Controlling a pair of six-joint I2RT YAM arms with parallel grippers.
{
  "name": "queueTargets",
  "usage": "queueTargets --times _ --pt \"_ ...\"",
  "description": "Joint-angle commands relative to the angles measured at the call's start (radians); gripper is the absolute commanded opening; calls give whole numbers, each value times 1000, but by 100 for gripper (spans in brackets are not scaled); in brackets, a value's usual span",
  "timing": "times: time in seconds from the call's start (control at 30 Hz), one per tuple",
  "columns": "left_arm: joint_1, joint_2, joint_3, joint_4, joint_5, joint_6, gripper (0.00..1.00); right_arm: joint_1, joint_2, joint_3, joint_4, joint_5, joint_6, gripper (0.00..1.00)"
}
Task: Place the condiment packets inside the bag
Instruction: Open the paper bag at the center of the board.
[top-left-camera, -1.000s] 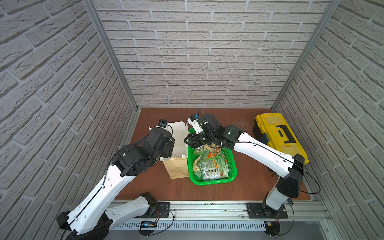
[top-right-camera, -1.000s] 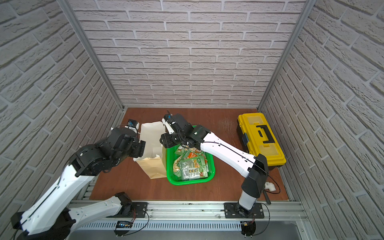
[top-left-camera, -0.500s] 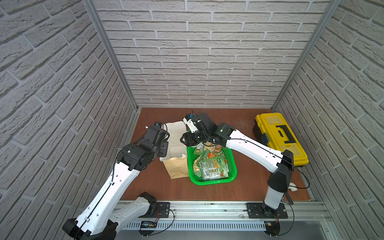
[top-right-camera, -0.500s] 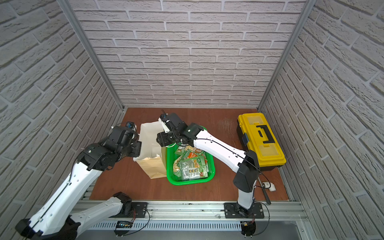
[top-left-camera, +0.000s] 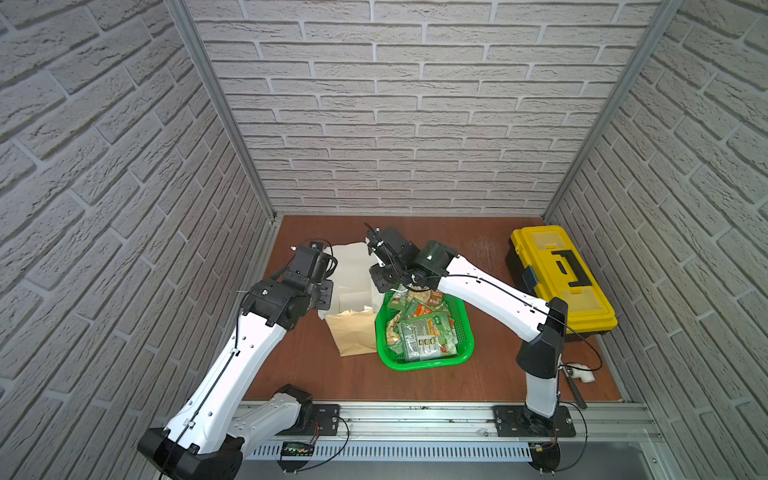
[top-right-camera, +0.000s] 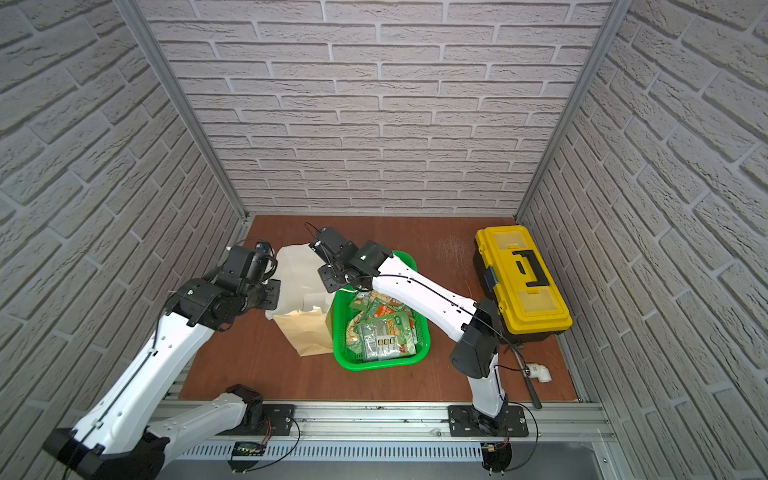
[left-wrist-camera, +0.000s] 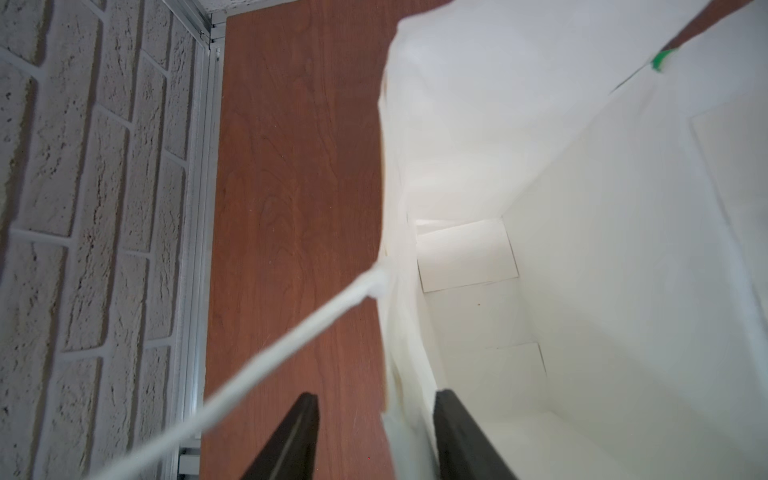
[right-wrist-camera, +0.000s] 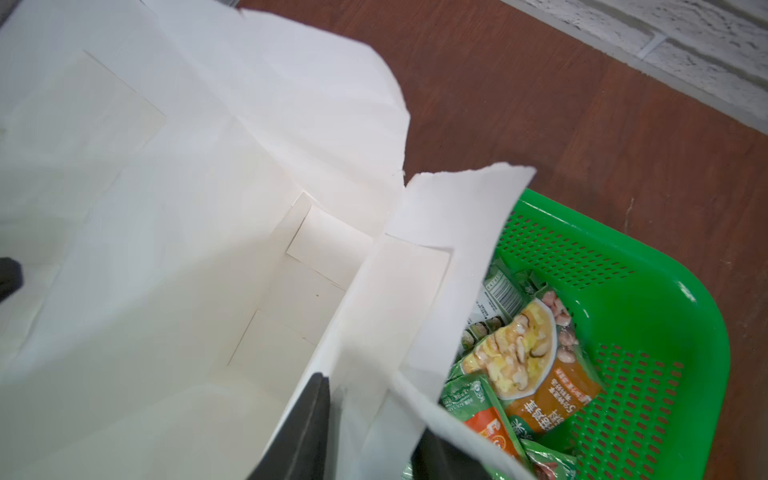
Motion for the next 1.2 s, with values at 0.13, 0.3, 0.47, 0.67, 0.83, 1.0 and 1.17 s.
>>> queueTargets --times 0.13,0.3,0.47,0.67,0.83,1.0,1.17 --pt "14 12 68 -20 -76 23 21 11 23 70 -75 144 -34 13" --pt "17 18 99 -24 -97 36 14 10 6 67 -54 162 -37 9" --pt "31 24 118 -16 -91 44 12 4 8 89 -46 178 -43 8" --pt "67 27 118 11 -55 48 12 -11 8 99 -57 207 -51 8" --pt "80 28 96 49 -1 41 11 -21 22 99 -57 209 -54 8" --pt "90 47 68 87 32 34 10 -29 76 102 -68 227 -50 7" --pt "106 63 47 112 69 32 10 -33 96 125 -77 236 -49 7"
